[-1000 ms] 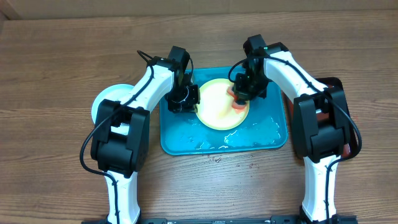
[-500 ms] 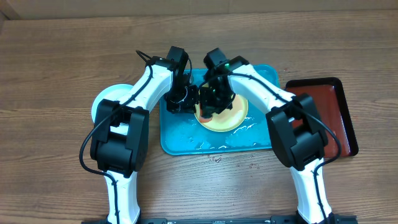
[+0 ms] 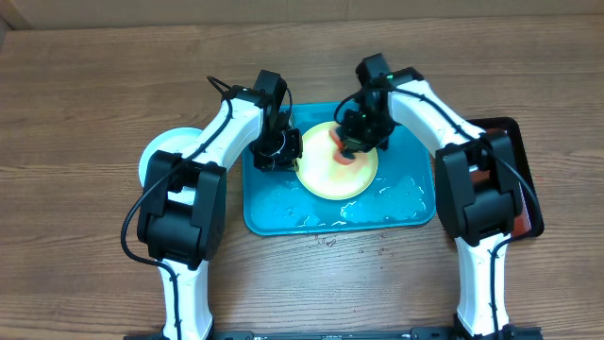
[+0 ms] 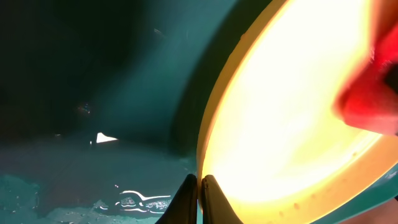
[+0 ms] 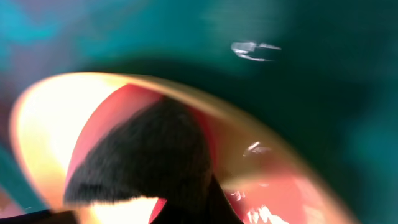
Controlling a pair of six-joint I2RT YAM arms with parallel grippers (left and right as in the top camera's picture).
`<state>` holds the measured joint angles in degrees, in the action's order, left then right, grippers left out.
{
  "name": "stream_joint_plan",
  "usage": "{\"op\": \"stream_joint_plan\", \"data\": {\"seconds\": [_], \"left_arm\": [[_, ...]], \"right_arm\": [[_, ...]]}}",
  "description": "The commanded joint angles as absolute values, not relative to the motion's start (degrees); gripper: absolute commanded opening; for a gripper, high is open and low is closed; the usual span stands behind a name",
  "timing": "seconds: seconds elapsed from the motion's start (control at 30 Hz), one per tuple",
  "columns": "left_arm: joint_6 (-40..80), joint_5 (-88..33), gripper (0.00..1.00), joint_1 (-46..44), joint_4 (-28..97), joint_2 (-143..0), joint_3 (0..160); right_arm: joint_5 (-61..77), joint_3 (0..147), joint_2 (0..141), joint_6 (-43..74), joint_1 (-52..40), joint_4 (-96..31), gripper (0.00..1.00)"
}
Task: Clean dirty plates on tray and stack at the side
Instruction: 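Keep scrubbing the yellow plate in circles while the left gripper holds it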
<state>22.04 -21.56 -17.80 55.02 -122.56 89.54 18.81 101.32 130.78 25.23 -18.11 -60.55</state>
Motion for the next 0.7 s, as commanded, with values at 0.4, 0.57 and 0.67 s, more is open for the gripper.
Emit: {"op": "stream_joint_plan", "data": {"seconds": [0.4, 0.57, 0.67], "left_arm": [[20.6, -22.3, 0.04, -17.8, 55.4, -123.0, 90.0], [20.6, -22.4, 0.04, -17.8, 55.4, -123.0, 90.0], [20.5, -22.4, 0.05, -17.8, 55.4, -123.0, 90.0]], "right_arm": [[15.2, 101.4, 131.5, 22.3, -26.5, -74.0, 0.04], [20.9, 101.4, 131.5, 23.3, -30.5, -68.9, 0.04], [21.3, 101.4, 131.5, 27.1, -31.3, -64.6, 0.04]]}}
